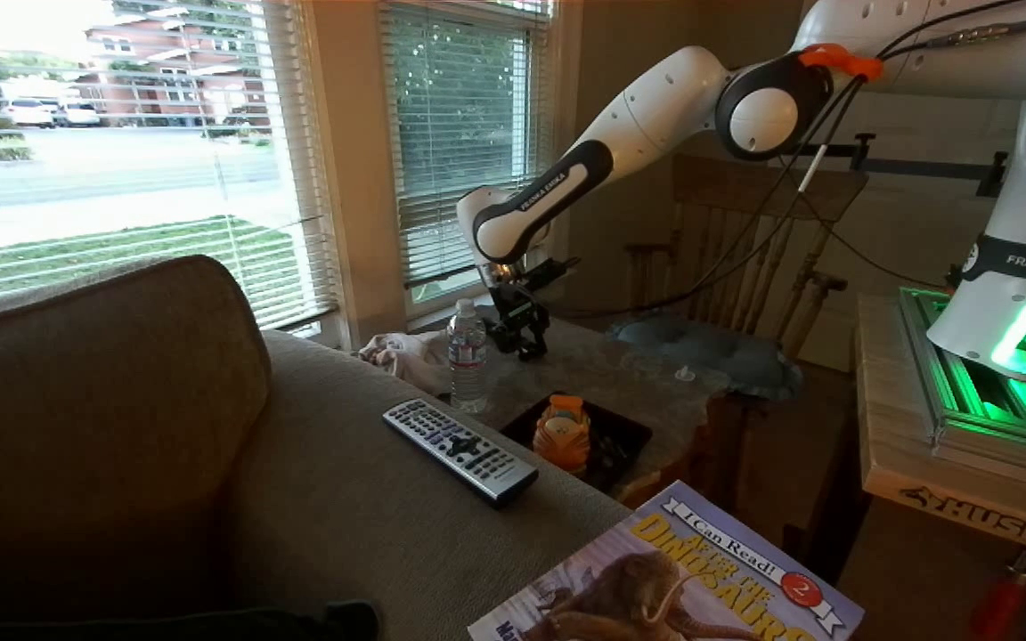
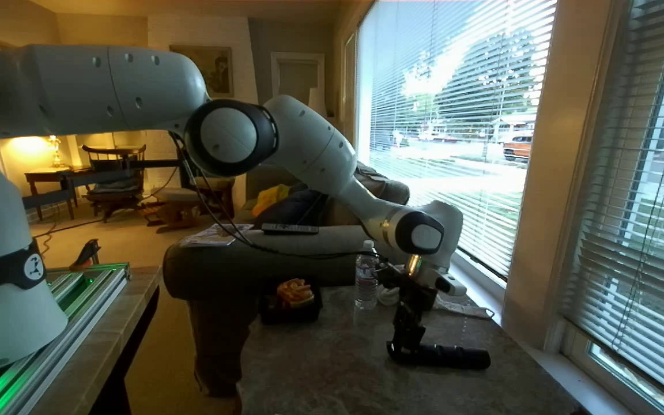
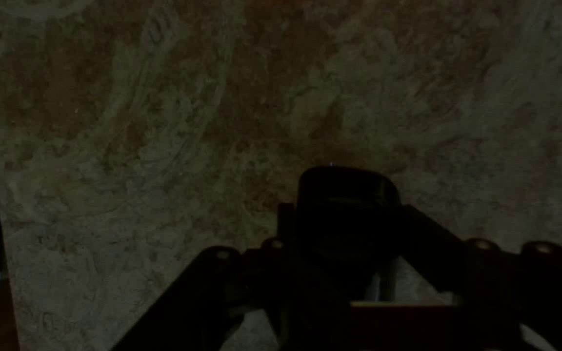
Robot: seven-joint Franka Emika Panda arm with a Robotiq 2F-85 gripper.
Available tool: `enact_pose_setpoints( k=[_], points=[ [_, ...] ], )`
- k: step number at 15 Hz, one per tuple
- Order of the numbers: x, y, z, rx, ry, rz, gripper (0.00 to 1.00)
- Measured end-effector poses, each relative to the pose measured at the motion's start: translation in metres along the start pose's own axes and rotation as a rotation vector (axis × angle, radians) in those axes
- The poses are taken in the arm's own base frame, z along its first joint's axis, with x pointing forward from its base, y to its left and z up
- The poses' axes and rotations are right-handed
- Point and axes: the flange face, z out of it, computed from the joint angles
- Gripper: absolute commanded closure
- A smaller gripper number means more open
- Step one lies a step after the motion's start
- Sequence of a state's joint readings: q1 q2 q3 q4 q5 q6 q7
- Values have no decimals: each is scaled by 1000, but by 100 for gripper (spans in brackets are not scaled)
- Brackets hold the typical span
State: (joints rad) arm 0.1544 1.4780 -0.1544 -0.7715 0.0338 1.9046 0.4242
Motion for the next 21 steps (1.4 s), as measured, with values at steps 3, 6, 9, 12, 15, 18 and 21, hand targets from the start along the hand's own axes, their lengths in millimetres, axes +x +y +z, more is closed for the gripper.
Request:
enact_pose_setpoints(
  k=[3, 6, 9, 12, 15, 18, 21],
  points=[
    [0, 0, 0, 0, 4, -1, 71],
    [1, -3, -3, 17, 22, -18, 71],
    [-1, -24, -22, 99, 93, -98, 71],
    [-16, -54, -48, 191, 111, -197, 71],
    [-34, -72, -74, 256, 89, -249, 71],
    [-49, -73, -94, 282, 62, -259, 71],
    [-63, -62, -112, 315, 3, -253, 71]
  ],
)
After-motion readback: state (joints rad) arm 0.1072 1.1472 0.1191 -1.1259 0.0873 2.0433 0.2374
